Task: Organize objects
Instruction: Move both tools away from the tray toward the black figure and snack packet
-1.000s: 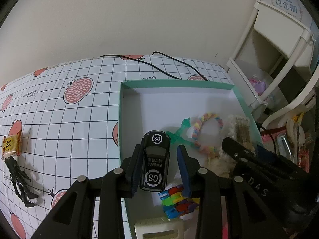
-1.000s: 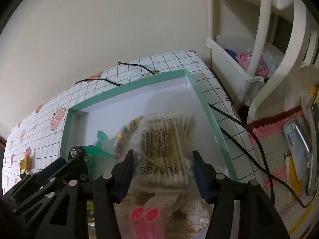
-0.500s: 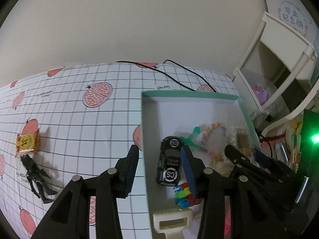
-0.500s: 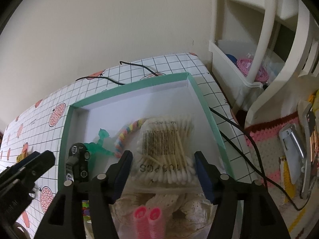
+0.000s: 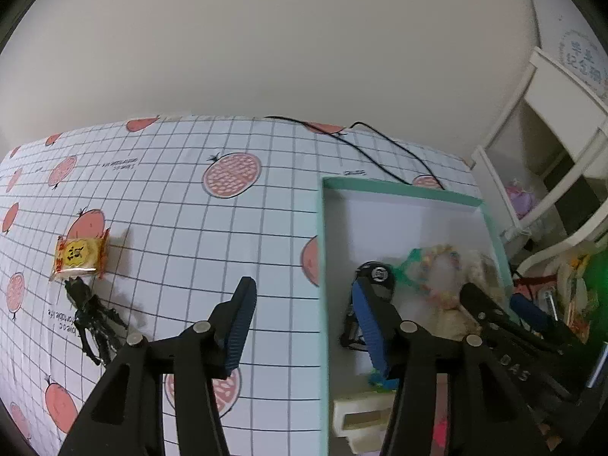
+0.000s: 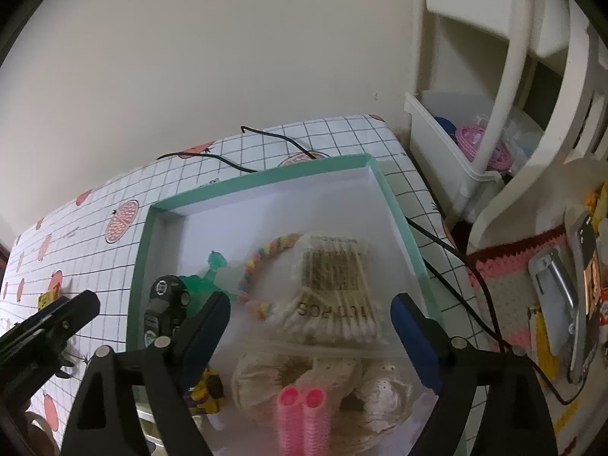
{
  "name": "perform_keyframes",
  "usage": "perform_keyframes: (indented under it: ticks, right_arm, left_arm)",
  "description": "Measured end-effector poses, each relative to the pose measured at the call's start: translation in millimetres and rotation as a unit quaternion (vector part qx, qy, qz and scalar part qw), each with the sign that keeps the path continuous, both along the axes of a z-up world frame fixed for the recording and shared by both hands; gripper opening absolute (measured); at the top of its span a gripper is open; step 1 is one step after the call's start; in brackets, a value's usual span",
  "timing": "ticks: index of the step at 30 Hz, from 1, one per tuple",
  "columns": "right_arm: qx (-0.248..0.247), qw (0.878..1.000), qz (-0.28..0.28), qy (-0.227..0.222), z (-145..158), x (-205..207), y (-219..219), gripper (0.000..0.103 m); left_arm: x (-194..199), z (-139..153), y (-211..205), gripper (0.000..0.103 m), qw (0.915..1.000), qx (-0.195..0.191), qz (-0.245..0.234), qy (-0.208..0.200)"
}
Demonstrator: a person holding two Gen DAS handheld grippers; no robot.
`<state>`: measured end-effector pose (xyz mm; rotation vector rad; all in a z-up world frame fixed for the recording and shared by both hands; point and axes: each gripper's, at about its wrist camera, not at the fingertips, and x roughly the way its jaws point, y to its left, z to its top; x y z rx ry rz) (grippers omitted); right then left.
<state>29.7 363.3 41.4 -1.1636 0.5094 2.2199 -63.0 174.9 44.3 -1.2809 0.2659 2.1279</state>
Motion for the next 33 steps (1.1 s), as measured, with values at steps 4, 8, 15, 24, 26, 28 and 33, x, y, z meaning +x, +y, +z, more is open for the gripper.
perform_keyframes:
  ticks: [4, 8, 15, 24, 26, 28, 33]
  right_arm:
    - [0.001, 1.000, 0.004, 0.003, 1, -2, -4, 0.101]
    - [-0.001, 1.000, 0.007, 0.006, 2, -2, -6, 0.103]
    - [0.000, 1.000, 0.006, 0.007, 2, -2, -6, 0.103]
    - [0.000, 1.000, 0.005, 0.006, 1, -4, -7, 0.103]
    - [-0.001, 1.000, 0.004, 0.004, 1, -4, -7, 0.103]
    - [-0.001, 1.000, 0.005, 0.002, 0, -4, -7, 0.103]
    - [0.003, 1.000, 0.007, -0.003, 1, -5, -10, 0.103]
  left_arm:
    - [-5, -6, -6, 0.064, 0.9999, -0.007, 0.013, 0.000]
    - [-8, -12, -9, 0.065, 0.9996, -0.016, 0.021, -0.004]
    - [-11, -21, -13, 0.084, 0.9992, -0.025, 0.029, -0.006]
    - [-13, -25, -14, 0.098, 0.9988, -0.023, 0.043, 0.010]
    - [-14, -25, -16, 0.098, 0.9987, -0.022, 0.046, 0.008]
    - [-14, -25, -16, 0.098, 0.9986, -0.021, 0.047, 0.007]
    - [-15, -24, -18, 0.098, 0.9986, -0.018, 0.050, 0.004]
